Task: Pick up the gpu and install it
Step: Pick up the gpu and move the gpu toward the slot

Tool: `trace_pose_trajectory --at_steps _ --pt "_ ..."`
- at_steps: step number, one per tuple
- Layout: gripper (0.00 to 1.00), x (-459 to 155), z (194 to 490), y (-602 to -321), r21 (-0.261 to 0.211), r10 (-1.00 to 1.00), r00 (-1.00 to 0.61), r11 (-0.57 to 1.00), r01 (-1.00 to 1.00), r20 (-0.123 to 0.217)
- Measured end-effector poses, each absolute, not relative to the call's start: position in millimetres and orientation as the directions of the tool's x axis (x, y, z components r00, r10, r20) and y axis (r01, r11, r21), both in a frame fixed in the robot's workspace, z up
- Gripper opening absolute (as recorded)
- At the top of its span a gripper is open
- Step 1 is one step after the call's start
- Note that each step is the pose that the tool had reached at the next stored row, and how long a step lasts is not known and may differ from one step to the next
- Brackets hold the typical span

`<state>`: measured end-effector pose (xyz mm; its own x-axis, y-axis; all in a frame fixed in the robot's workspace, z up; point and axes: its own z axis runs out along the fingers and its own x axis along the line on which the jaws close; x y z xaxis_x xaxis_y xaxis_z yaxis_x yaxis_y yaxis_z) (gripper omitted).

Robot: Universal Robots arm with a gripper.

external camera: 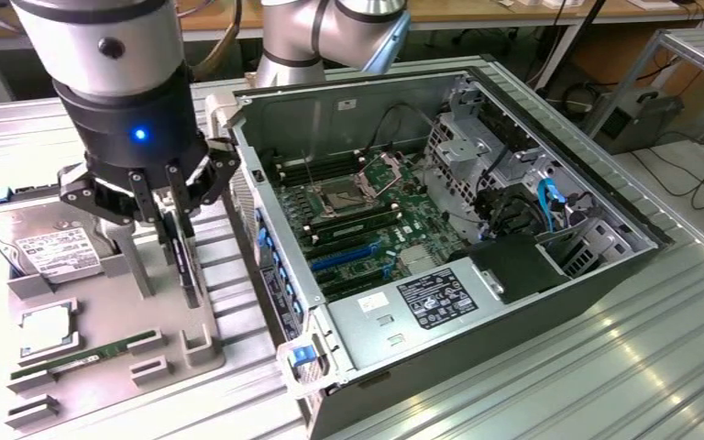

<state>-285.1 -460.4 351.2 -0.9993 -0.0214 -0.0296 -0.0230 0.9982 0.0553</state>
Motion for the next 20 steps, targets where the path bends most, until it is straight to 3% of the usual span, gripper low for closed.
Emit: trace_pose_trajectory --at_steps 12,20 --pt "0.26 -263.0 429.8 -478.0 0.063 -0.021 -1.000 0.998 -0.022 -0.018" --pt "0.26 -231.0 453.9 -480.2 0.088 -0.021 -1.000 0.996 -0.021 0.004"
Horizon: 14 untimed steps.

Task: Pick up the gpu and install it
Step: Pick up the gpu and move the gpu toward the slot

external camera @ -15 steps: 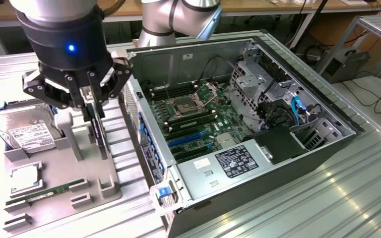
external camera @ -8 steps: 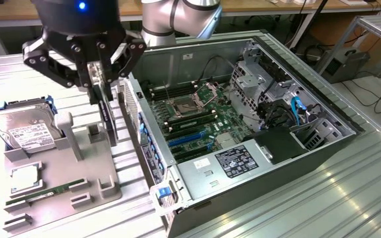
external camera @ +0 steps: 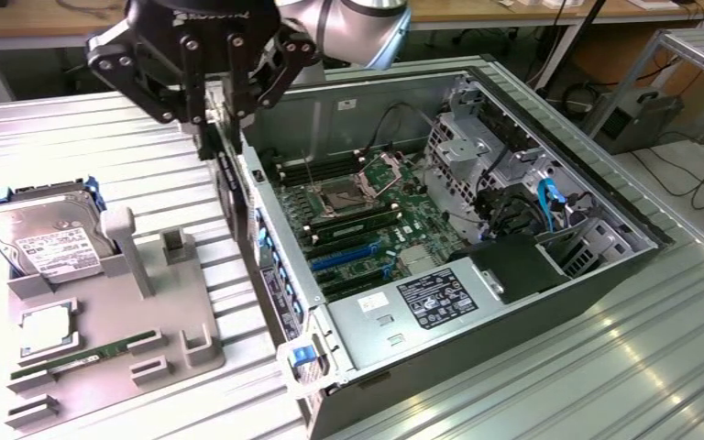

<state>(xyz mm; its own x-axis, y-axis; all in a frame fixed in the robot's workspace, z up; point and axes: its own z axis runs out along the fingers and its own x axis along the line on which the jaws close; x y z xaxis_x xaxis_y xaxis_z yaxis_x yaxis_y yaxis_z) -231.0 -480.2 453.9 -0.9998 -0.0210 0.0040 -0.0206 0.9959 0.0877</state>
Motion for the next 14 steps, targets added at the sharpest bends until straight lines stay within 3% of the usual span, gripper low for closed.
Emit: trace_pose_trajectory --at_steps 14 --pt "0.26 -156.4 457.6 -481.2 0.101 -0.021 -0.999 0.995 -0.017 0.036"
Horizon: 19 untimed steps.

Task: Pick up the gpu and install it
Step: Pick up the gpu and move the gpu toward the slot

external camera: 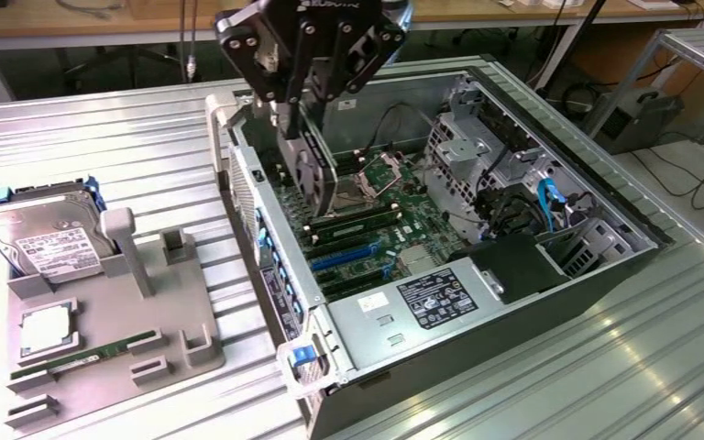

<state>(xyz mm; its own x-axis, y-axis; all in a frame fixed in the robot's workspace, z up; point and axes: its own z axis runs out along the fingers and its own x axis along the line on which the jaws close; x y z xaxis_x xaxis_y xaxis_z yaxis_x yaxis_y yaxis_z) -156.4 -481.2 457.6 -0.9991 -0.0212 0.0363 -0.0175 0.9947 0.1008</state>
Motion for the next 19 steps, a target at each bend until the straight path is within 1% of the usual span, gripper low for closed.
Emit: trace_pose_trajectory --at_steps 8,19 --pt "0.26 -114.4 449.4 -481.2 0.101 -0.021 -0.999 0.995 -0.016 0.048" --pt "0.26 -64.3 429.5 -475.5 0.094 -0.021 -0.999 0.995 -0.016 0.050"
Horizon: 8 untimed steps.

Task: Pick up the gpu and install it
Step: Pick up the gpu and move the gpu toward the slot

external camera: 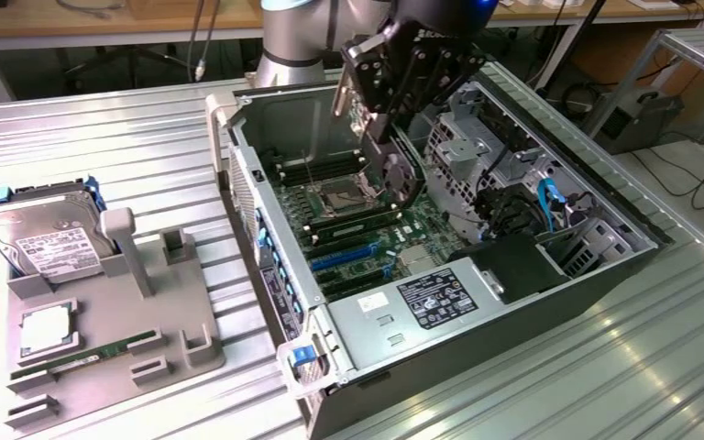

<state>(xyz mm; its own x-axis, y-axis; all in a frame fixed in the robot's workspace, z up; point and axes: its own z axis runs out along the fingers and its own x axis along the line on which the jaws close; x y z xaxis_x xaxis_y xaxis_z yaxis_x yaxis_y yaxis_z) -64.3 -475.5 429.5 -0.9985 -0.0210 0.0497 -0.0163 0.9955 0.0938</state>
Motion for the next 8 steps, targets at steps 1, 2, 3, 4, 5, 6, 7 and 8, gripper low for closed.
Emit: trace_pose_trajectory --at_steps 1,2,3,4,5,6,7,8 --pt "0.26 -59.8 427.7 -474.5 0.093 -0.021 -0.999 0.995 -0.016 0.050" --pt "0.26 -55.2 425.8 -473.6 0.093 -0.021 -0.999 0.996 -0.016 0.050" --pt "0.26 -49.1 423.4 -472.4 0.092 -0.021 -0.999 0.996 -0.016 0.050" --pt "0.26 -44.8 421.7 -471.7 0.092 -0.021 -0.999 0.996 -0.016 0.050" --pt "0.26 -37.6 418.8 -471.2 0.092 -0.021 -0.999 0.996 -0.016 0.050" --pt "0.26 -32.5 416.6 -471.1 0.092 -0.021 -0.999 0.996 -0.016 0.050" --pt "0.26 -28.1 414.5 -471.1 0.092 -0.021 -0.999 0.996 -0.016 0.050" --pt "0.26 -24.9 411.7 -471.0 0.092 -0.021 -0.999 0.996 -0.016 0.050"
